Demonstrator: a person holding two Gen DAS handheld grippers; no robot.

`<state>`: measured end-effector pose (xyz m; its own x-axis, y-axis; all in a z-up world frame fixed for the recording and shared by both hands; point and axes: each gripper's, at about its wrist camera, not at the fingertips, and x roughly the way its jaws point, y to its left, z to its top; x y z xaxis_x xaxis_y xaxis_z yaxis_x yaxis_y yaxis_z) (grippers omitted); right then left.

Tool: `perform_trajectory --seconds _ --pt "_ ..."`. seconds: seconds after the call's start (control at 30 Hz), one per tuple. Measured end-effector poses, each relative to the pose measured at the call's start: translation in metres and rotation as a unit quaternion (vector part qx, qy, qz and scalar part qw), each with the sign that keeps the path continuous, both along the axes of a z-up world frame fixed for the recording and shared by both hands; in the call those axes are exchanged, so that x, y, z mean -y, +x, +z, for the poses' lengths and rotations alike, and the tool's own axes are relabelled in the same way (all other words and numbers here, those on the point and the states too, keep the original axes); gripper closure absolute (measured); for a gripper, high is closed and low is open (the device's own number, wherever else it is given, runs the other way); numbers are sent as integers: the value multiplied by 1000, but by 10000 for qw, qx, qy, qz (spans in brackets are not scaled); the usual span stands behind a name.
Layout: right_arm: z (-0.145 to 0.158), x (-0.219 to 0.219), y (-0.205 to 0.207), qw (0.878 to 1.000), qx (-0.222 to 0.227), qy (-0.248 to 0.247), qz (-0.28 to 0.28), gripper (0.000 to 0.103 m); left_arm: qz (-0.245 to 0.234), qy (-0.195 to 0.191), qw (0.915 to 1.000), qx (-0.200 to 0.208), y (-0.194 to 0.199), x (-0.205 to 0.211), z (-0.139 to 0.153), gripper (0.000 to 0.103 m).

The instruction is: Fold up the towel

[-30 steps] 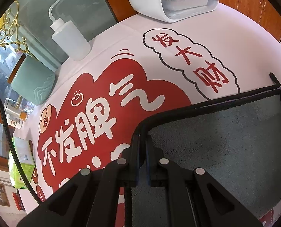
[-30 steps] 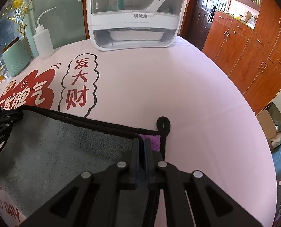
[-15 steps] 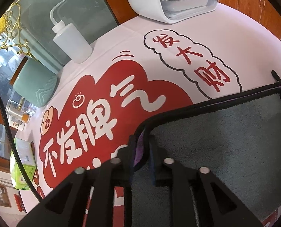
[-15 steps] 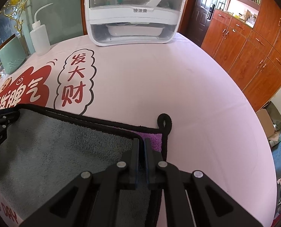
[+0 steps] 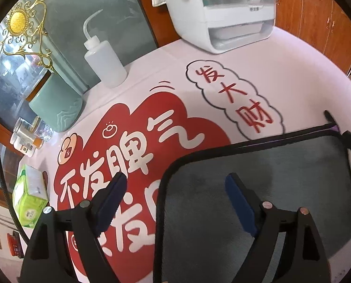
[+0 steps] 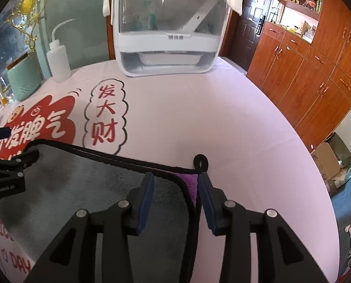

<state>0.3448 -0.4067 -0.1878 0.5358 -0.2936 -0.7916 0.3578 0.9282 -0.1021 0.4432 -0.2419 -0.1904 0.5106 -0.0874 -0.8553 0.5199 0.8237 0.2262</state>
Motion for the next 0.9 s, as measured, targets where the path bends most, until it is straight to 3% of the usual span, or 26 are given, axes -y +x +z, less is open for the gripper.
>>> perform_trajectory --seconds 0.33,0.47,0.53,0.7,0.9 --pt "38 -31 -47 9990 203 181 368 63 130 -418 9990 -43 -57 -25 51 14" --pt "52 -46 -73 9978 270 290 537 63 342 -587 9977 83 -89 -44 74 9" --pt "61 -53 -88 9970 309 327 627 63 445 -668 9966 165 -106 -52 85 0" --pt "79 -70 -120 9945 425 468 840 63 606 -837 9940 363 -147 -70 109 0" --pt "97 -88 -151 9922 596 395 1022 50 779 -1053 9906 397 -194 -91 132 0"
